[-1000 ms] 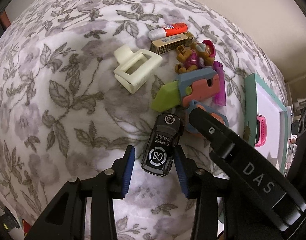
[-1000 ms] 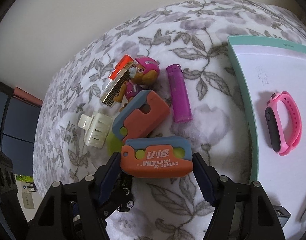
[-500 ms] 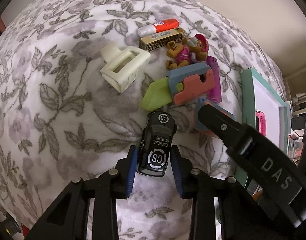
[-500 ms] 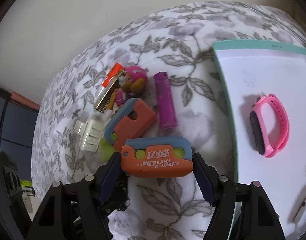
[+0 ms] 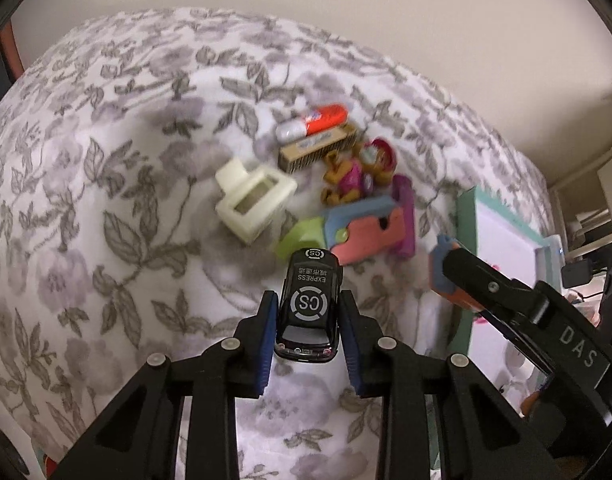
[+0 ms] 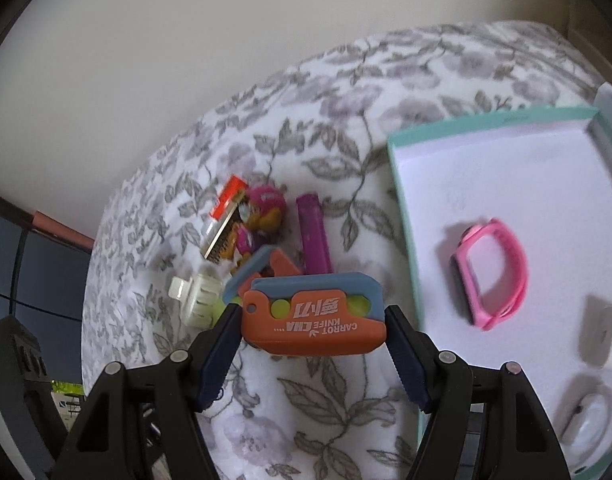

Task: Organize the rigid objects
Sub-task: 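Carry the toy car and carrot knife into the tray and open both tools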

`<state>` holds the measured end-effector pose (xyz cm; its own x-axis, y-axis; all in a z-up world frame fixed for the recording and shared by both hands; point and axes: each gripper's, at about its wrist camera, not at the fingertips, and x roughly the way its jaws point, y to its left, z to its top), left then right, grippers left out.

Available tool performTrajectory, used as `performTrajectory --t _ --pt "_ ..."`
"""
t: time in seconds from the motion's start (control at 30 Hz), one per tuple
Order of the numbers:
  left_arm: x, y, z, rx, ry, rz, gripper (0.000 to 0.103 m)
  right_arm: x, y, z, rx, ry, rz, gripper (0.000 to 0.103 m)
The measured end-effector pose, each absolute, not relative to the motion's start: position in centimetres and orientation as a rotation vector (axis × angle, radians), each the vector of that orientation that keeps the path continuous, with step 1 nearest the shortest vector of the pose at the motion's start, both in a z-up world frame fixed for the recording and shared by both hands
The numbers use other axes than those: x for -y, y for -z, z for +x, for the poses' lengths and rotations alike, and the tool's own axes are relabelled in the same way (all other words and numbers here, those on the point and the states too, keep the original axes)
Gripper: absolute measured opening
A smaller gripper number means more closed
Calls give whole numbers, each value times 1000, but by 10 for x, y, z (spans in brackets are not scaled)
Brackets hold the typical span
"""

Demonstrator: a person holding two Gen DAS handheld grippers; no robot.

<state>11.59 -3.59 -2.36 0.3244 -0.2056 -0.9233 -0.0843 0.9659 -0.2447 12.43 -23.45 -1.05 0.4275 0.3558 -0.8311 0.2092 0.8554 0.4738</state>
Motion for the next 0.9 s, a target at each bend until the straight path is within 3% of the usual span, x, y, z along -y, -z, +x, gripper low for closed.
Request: performTrajectory --t 0.43,0.9 --pt "76 11 123 -1198 145 -188 32 293 -15 118 -1103 34 537 74" --pt "166 6 131 -1167 270 -53 32 371 9 107 -1130 179 604 74"
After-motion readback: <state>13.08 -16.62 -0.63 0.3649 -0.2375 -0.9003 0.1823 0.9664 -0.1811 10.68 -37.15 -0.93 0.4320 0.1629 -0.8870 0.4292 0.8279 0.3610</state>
